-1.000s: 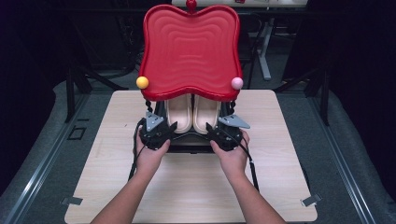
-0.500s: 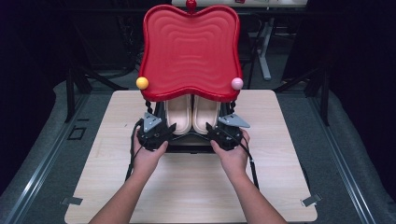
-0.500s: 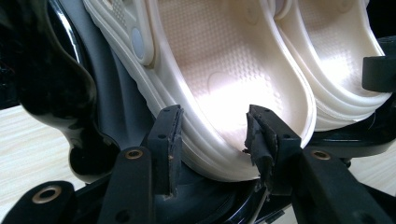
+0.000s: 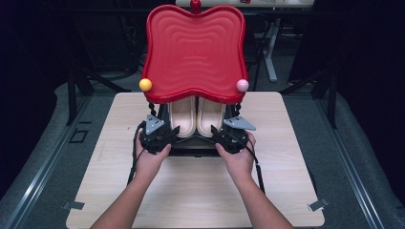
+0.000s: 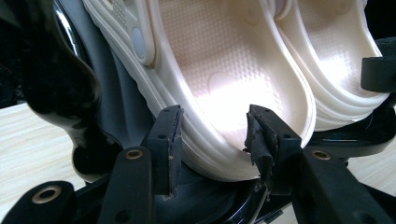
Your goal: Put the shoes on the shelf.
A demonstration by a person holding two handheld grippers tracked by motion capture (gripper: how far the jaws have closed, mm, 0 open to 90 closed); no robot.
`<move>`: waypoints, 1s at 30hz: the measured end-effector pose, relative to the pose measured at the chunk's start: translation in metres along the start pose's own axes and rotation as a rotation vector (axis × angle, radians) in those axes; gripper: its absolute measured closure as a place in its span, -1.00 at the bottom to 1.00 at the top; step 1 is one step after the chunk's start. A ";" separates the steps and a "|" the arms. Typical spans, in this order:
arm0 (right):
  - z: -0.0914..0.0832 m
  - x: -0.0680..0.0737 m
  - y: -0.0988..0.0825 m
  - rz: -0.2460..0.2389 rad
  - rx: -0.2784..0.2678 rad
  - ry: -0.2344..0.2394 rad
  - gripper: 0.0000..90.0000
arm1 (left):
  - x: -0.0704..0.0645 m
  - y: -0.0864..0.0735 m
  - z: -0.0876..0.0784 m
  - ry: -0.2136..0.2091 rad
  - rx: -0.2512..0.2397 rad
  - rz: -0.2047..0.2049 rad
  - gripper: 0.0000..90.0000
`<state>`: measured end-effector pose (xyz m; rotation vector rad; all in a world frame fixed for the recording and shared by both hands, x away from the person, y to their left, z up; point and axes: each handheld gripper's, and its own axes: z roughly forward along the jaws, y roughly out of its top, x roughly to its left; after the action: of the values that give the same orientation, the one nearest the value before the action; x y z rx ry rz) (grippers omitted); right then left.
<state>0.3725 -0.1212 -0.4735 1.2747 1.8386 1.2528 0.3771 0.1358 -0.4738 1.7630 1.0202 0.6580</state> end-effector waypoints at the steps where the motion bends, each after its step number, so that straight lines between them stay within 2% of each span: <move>1: 0.000 0.000 0.000 -0.001 0.000 -0.002 0.14 | 0.000 0.000 0.000 0.002 -0.003 0.003 0.24; 5: -0.001 0.000 0.000 0.003 0.001 0.000 0.11 | -0.001 0.000 -0.002 0.006 0.003 0.015 0.20; 10: -0.003 0.000 0.001 -0.002 0.005 -0.002 0.09 | -0.001 0.000 -0.003 0.007 0.001 0.005 0.14; 18: -0.007 0.001 0.003 -0.014 0.006 -0.006 0.08 | -0.003 0.002 -0.007 0.003 -0.007 0.014 0.11; 30: -0.026 0.005 0.011 -0.083 -0.011 -0.013 0.02 | -0.004 0.007 -0.030 -0.015 -0.046 0.034 0.06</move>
<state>0.3535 -0.1246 -0.4525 1.1857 1.8534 1.2057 0.3534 0.1448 -0.4556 1.7461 0.9597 0.6831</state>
